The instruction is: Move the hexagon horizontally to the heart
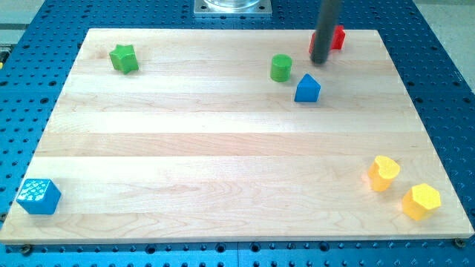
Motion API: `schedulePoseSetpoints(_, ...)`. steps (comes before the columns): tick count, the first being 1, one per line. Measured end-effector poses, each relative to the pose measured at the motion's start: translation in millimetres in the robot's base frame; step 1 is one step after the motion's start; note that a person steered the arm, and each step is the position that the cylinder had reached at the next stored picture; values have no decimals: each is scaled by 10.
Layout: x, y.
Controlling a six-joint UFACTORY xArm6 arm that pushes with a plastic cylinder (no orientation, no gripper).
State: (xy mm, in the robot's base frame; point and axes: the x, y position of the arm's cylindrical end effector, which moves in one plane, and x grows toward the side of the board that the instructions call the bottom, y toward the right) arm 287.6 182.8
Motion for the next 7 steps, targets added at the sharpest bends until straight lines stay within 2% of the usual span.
schedulePoseSetpoints(1, 729, 349)
schedulePoseSetpoints(2, 1853, 796)
schedulePoseSetpoints(3, 2394, 1220)
schedulePoseSetpoints(4, 2951, 1306)
schedulePoseSetpoints(5, 3110, 875)
schedulePoseSetpoints(7, 2933, 270)
